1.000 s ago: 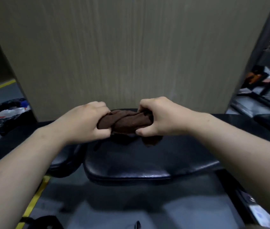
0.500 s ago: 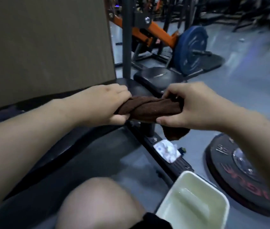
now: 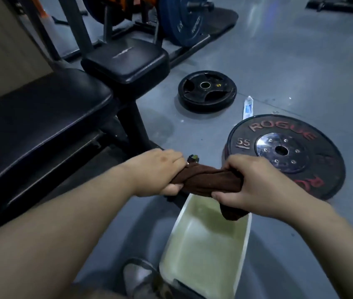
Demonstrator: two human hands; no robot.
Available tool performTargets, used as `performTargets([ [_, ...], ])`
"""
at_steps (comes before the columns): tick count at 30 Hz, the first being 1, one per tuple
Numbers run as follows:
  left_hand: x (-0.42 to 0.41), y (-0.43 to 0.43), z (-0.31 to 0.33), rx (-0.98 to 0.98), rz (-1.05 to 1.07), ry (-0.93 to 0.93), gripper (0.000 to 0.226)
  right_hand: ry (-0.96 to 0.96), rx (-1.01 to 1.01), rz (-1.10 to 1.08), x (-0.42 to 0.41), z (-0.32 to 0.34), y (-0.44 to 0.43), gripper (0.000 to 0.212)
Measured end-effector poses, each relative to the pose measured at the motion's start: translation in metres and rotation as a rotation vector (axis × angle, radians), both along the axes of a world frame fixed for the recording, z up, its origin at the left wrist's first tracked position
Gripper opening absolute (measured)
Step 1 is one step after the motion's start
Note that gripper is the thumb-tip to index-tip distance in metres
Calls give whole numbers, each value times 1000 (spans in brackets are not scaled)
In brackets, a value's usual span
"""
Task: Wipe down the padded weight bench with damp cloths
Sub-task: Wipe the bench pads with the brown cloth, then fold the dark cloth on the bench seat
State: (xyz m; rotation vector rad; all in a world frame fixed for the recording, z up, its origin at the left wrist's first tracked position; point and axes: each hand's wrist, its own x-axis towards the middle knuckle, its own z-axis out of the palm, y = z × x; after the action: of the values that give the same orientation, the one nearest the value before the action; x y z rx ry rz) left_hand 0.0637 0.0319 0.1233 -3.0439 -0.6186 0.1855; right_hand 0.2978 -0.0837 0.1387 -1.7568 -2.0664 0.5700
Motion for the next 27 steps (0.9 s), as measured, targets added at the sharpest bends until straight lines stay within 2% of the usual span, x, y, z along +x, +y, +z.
performTargets([
  [5,-7,-15,-68,-126,84,102,40,48,-135,-20,-7,-69,-7,37],
  [7,-17,-16,-83,-184,152,147,46,87,-160,-25,-16,-92,-7,37],
  [10,-31,-21,-97,-261,233,211,62,32,-181,-30,-32,-119,-6,42],
  [12,-37,-24,-107,-318,287,251,56,7,-191,-12,-40,-134,-6,40],
  [14,-39,-24,-118,-342,312,309,47,38,-225,-10,-44,-148,-6,40],
  [17,-39,-21,-136,-377,355,416,52,48,-278,-32,-49,-169,-8,44],
  [21,-27,-18,-151,-374,348,548,58,69,-331,-37,-57,-188,-13,38],
  [24,-17,-13,-156,-399,344,558,56,43,-368,-32,-63,-199,-15,42],
  [27,-12,-9,-160,-539,382,520,54,50,-389,-49,-68,-209,-14,44],
])
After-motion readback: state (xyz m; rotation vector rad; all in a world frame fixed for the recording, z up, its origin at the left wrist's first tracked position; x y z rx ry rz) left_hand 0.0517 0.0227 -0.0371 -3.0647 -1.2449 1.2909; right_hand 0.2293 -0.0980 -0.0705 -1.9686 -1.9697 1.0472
